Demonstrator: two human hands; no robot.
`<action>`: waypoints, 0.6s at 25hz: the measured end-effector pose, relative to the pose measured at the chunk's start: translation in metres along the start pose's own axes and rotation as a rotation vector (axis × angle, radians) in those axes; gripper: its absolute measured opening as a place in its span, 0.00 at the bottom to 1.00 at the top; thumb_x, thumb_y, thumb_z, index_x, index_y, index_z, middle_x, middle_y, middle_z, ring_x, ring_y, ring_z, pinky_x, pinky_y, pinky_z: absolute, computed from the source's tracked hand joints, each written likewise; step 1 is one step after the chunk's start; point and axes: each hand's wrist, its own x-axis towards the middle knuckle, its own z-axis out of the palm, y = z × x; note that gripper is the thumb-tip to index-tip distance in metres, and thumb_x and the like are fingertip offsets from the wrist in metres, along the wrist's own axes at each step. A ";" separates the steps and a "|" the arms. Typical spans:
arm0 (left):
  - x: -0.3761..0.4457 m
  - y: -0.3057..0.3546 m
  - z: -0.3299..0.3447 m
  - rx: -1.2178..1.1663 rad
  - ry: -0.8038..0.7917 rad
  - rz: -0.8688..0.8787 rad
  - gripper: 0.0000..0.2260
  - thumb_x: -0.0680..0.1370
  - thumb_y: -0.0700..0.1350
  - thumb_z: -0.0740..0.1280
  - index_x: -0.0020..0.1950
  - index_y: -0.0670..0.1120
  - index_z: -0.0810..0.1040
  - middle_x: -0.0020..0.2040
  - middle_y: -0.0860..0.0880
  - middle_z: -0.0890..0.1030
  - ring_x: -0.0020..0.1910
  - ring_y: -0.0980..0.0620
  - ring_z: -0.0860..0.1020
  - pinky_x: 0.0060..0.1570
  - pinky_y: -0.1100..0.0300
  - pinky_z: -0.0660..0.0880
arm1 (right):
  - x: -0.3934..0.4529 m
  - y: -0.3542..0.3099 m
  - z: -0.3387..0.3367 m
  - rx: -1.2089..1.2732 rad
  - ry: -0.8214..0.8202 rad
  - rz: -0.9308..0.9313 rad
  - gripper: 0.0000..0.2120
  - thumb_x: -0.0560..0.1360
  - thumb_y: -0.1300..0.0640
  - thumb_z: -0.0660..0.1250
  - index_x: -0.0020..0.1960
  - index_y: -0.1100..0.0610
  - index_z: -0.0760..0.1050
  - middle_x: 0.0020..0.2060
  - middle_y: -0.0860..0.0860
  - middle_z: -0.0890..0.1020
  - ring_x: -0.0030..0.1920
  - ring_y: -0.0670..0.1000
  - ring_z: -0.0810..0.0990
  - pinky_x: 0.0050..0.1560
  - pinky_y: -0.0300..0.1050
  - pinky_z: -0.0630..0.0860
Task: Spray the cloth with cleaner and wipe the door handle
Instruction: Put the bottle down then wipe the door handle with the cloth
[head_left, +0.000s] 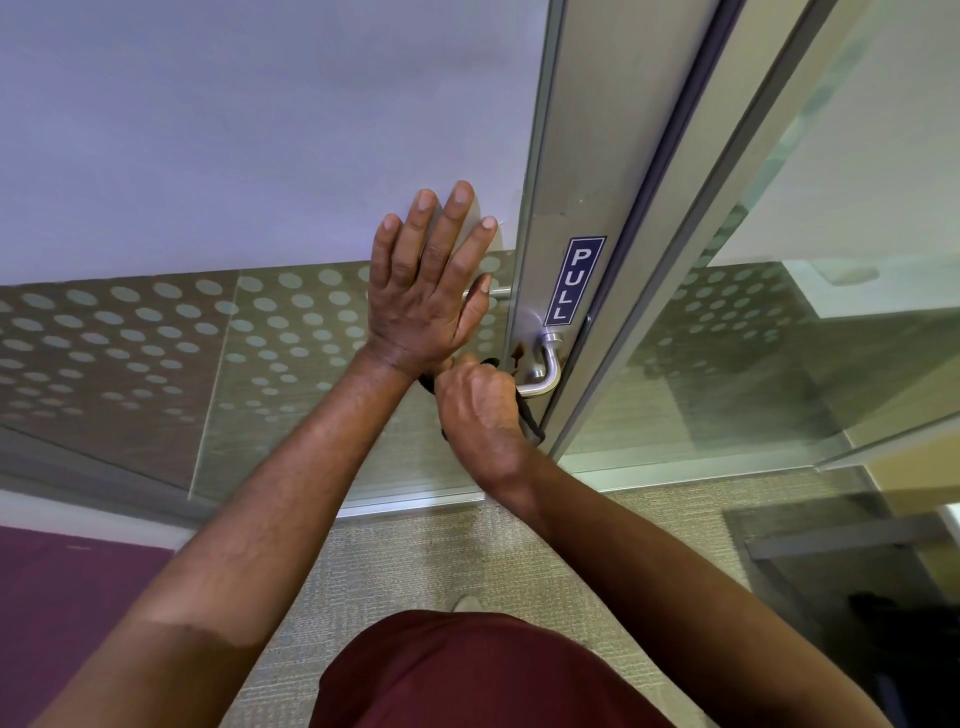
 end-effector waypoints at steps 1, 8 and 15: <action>0.000 0.000 0.000 -0.004 0.002 -0.001 0.27 0.84 0.54 0.61 0.82 0.48 0.63 0.79 0.43 0.63 0.86 0.48 0.44 0.84 0.48 0.44 | 0.002 -0.001 0.000 0.012 -0.013 -0.002 0.03 0.82 0.60 0.63 0.50 0.55 0.76 0.36 0.51 0.68 0.33 0.47 0.68 0.29 0.42 0.66; 0.001 -0.001 0.000 -0.009 0.005 0.003 0.26 0.83 0.54 0.62 0.80 0.48 0.66 0.79 0.43 0.65 0.86 0.48 0.44 0.83 0.47 0.45 | -0.016 0.003 0.023 0.086 0.142 -0.012 0.04 0.81 0.59 0.60 0.51 0.54 0.73 0.37 0.50 0.69 0.31 0.48 0.68 0.25 0.43 0.63; 0.001 -0.001 -0.001 -0.022 0.004 0.012 0.25 0.83 0.54 0.62 0.80 0.49 0.66 0.79 0.43 0.65 0.86 0.47 0.44 0.82 0.47 0.47 | -0.047 0.025 0.057 0.162 0.382 -0.067 0.27 0.83 0.61 0.54 0.82 0.51 0.60 0.65 0.54 0.78 0.40 0.53 0.74 0.31 0.47 0.73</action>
